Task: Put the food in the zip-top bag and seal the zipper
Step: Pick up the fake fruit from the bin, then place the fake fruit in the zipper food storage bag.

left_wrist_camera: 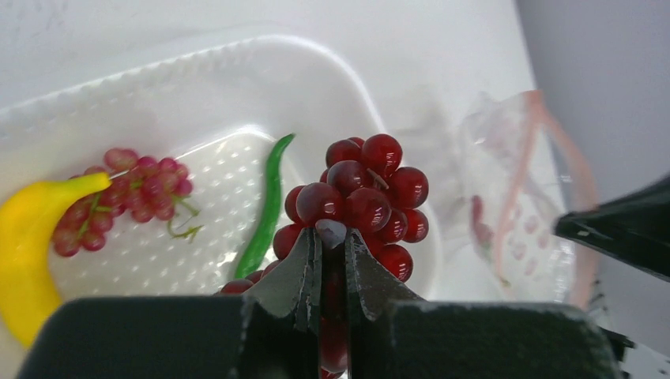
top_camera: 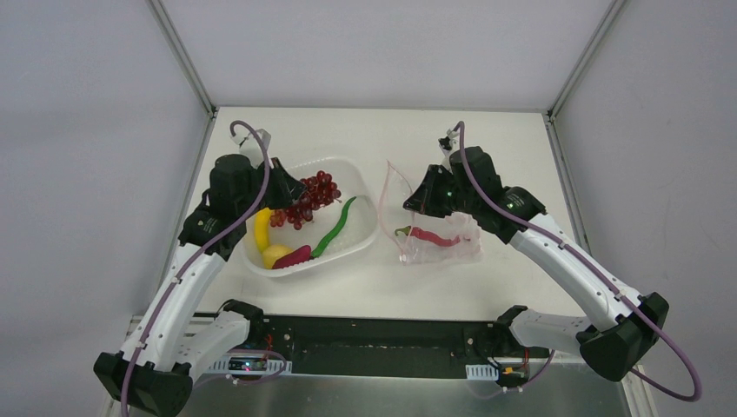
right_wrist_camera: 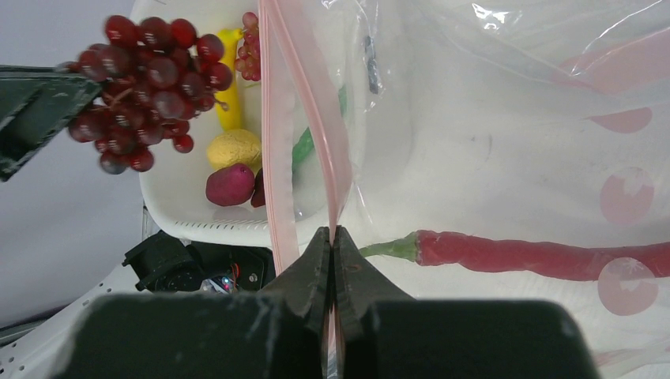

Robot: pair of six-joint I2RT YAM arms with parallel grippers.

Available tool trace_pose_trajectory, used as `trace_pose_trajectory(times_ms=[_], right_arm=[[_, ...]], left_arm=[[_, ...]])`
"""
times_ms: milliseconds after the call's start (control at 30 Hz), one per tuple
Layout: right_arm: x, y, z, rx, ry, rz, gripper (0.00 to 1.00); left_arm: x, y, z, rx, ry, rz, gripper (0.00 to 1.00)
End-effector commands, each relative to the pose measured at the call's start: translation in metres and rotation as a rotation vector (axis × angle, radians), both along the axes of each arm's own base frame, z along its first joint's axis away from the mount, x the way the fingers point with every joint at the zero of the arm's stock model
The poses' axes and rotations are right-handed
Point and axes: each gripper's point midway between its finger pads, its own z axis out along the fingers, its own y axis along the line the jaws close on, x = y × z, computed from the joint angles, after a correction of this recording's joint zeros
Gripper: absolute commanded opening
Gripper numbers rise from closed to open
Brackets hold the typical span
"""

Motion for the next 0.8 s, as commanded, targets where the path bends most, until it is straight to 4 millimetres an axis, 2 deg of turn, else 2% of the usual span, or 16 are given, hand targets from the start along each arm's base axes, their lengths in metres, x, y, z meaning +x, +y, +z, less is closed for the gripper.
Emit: trace_pose_trajectory(times_ms=[0, 133, 267, 500, 633, 767], right_arm=[[0.005, 0.003, 0.016, 0.057, -0.051, -0.023, 0.0], [0.007, 0.004, 0.019, 0.091, -0.062, -0.048, 0.0], [0.01, 0.005, 0.023, 0.133, -0.072, -0.076, 0.0], [0.011, 0.005, 0.029, 0.202, -0.096, -0.107, 0.0], [0.012, 0.004, 0.032, 0.224, -0.093, -0.131, 0.0], [0.013, 0.007, 0.042, 0.33, -0.101, -0.168, 0.0]], left_arm=[[-0.015, -0.027, 0.078, -0.191, -0.163, -0.111, 0.0], [-0.027, -0.053, 0.103, -0.307, -0.202, -0.211, 0.0], [-0.032, -0.071, 0.105, -0.346, -0.181, -0.226, 0.0], [-0.031, -0.104, 0.16, -0.699, -0.303, -0.304, 0.0], [-0.028, -0.118, 0.164, -0.762, -0.299, -0.301, 0.0], [-0.019, -0.116, 0.158, -0.851, -0.314, -0.212, 0.0]])
